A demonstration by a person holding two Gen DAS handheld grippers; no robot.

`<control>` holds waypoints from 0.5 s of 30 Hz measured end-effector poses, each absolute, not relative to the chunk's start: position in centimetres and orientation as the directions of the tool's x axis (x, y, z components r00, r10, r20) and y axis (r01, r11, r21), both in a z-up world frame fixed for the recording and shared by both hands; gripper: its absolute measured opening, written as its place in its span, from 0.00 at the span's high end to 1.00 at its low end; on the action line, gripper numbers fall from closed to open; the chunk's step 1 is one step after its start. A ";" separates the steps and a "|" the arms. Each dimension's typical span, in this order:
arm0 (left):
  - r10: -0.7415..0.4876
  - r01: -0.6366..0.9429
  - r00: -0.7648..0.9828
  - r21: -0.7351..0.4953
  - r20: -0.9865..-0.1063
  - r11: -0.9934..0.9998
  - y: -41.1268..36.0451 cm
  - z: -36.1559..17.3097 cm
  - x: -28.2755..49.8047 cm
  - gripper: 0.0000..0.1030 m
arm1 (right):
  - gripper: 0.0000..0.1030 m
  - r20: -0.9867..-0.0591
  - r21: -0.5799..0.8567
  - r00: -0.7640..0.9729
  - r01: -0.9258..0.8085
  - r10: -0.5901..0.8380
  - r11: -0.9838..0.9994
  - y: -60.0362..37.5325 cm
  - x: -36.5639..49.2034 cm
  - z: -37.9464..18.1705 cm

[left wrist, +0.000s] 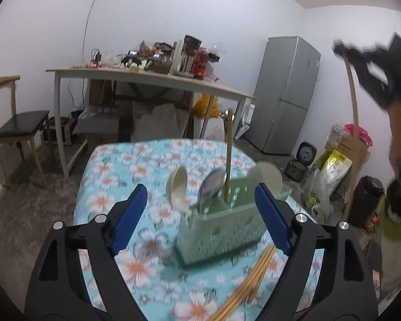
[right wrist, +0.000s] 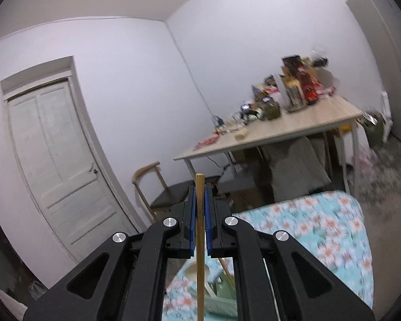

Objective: Organize utensils
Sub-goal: 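Drop the chopsticks into the caddy with the left tool while the right tool holds its chopstick, then lower the chopstick into the caddy and open the right tool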

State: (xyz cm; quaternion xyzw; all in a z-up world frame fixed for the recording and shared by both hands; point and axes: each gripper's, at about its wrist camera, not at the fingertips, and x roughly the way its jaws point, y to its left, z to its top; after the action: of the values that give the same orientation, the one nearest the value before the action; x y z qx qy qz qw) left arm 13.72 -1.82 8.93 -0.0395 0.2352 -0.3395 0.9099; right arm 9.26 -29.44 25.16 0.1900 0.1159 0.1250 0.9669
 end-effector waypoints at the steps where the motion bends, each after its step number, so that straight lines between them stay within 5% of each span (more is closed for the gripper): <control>1: -0.636 0.597 0.655 -0.236 -0.408 0.767 -1.6 8.7 13.5 0.22 | 0.94 -0.168 0.391 0.941 -0.209 0.292 0.897 -29.1 9.8 25.6; 15: -0.619 0.556 0.632 -0.284 -0.466 0.781 -0.3 6.0 11.9 0.20 | 0.94 -0.140 0.296 0.964 -0.176 0.224 0.939 -26.9 17.5 25.5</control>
State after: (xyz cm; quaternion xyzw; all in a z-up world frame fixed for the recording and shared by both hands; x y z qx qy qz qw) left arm 11.92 -0.26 5.99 -0.0567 0.2790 -0.3257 0.9016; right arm 17.55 -26.94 25.51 0.1421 0.0860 0.1020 0.9808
